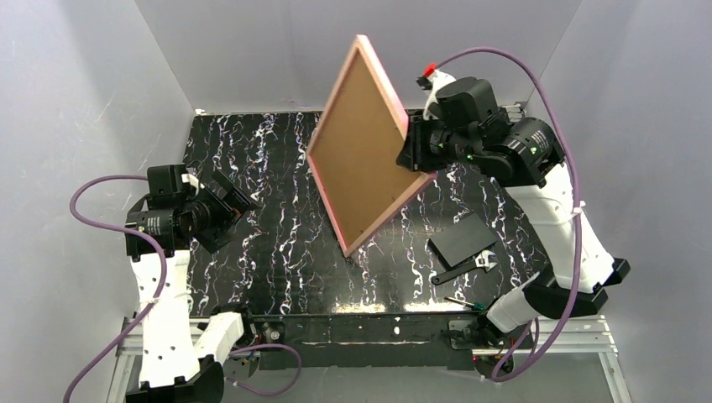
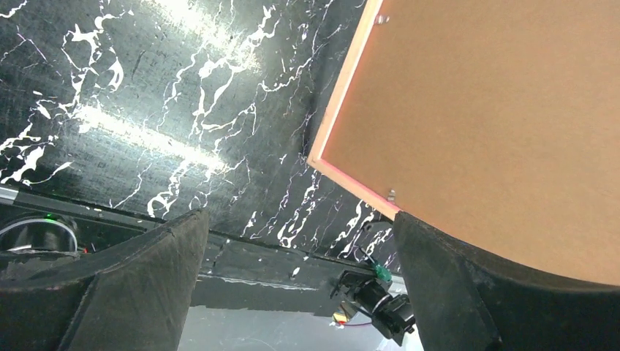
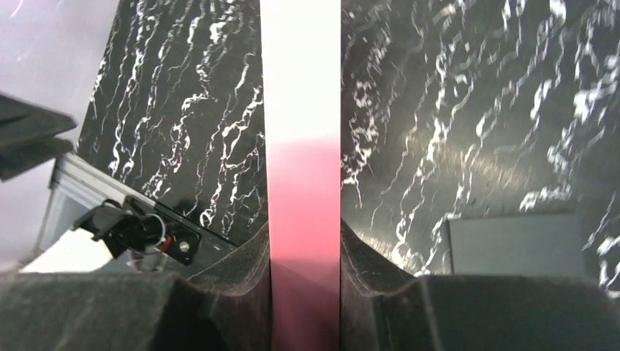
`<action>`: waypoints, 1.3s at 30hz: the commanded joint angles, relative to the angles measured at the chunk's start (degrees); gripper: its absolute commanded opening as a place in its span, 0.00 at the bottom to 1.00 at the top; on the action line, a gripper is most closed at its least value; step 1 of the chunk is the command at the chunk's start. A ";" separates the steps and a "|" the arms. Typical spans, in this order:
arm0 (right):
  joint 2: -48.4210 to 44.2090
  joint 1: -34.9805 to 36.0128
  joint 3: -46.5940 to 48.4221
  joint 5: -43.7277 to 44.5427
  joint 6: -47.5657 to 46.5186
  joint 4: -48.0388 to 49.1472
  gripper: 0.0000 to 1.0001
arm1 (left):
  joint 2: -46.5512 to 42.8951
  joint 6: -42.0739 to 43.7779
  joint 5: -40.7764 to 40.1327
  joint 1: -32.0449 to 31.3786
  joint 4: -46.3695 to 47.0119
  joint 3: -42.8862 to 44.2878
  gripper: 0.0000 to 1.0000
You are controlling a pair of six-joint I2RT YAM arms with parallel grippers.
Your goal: Take the photo out of the frame
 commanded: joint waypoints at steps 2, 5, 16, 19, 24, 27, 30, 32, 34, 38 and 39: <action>-9.34 -10.19 -12.09 -10.90 12.70 17.94 0.01 | -1.47 0.18 3.15 -0.66 -1.43 -1.69 0.98; -13.33 -15.74 -21.97 -17.03 15.79 23.20 0.01 | -0.63 0.57 5.47 -1.77 -0.54 -2.54 0.98; -23.67 -31.25 -54.72 -31.91 21.14 42.63 0.01 | 1.66 0.65 2.86 -16.17 0.72 -8.21 0.98; -23.72 -31.79 -60.49 -31.96 20.11 46.52 0.01 | 1.65 0.54 1.82 -18.89 1.58 -9.77 0.98; -22.47 -31.88 -70.22 -31.77 20.82 55.52 0.01 | 1.61 1.26 -0.20 -22.35 2.55 -11.44 0.98; -19.16 -31.86 -72.79 -31.91 21.00 59.97 0.01 | 1.72 1.95 -0.14 -23.27 3.02 -12.25 0.98; -14.57 -31.94 -73.00 -32.20 19.85 61.62 0.01 | 1.69 2.76 0.69 -23.89 3.41 -13.56 0.98; -12.22 -31.97 -74.16 -32.45 19.84 64.48 0.01 | 1.29 3.40 1.12 -24.36 3.39 -14.79 0.98; -9.54 -32.05 -75.05 -32.46 19.37 67.20 0.01 | 0.51 4.12 1.71 -24.55 3.41 -16.44 0.98; -3.56 -32.09 -75.57 -32.83 18.96 72.46 0.01 | -1.83 6.14 2.76 -24.75 2.90 -19.65 0.98; -1.69 -32.11 -75.45 -33.11 19.05 74.33 0.01 | -2.76 6.84 2.84 -24.77 2.39 -20.35 0.98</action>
